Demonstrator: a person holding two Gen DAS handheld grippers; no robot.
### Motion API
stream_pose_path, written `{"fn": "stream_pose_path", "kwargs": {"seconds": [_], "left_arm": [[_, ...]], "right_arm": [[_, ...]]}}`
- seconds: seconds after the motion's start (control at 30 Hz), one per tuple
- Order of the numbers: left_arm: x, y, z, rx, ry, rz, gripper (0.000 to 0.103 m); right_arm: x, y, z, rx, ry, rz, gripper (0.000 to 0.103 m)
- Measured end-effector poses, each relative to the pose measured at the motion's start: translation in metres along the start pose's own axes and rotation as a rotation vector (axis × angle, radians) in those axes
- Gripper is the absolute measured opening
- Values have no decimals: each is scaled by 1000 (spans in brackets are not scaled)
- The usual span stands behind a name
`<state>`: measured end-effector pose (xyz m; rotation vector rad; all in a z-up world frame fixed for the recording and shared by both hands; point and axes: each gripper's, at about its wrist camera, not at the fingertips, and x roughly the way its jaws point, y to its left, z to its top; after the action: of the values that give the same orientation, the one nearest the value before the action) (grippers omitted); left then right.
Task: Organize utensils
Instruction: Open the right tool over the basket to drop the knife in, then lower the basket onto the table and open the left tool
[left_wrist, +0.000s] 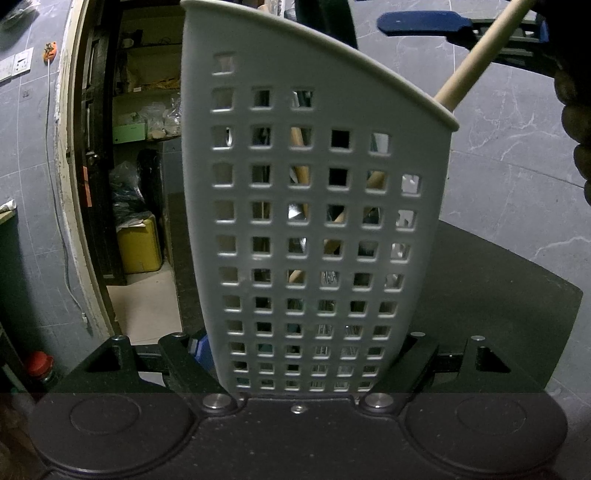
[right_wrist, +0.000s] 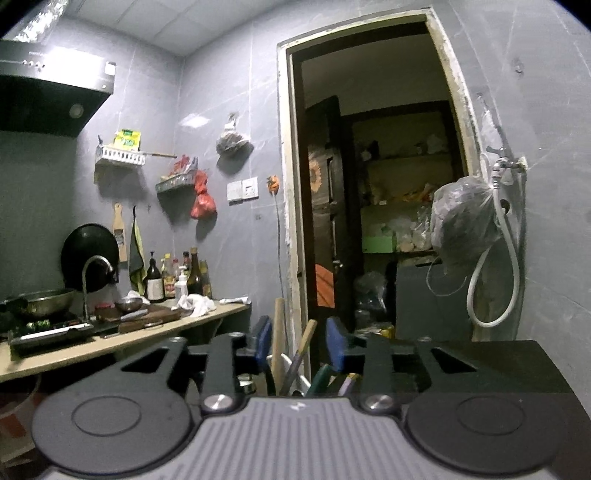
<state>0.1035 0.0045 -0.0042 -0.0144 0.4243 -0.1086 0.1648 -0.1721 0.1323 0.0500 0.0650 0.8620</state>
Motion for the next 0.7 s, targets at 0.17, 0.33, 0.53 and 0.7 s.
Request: {"fn": "stream_pose_path", "kwargs": {"seconds": [0.17,0.33,0.53,0.7], "left_arm": [[0,0,0,1,2,-1,83],[-3,-1,0,5,-16,-24,94],[-14,-5,-4,38,-63,-14,102],[-22,-15,-13,97,-30,15,102]], "right_arm": [[-11,-3,0,12,-34,-26,60],[-30,-6,-5,34,-74,-68,89],[-55,-7,-23,57,-96,-138,103],[-73,-11,-41,127,-56,-170,103]]}}
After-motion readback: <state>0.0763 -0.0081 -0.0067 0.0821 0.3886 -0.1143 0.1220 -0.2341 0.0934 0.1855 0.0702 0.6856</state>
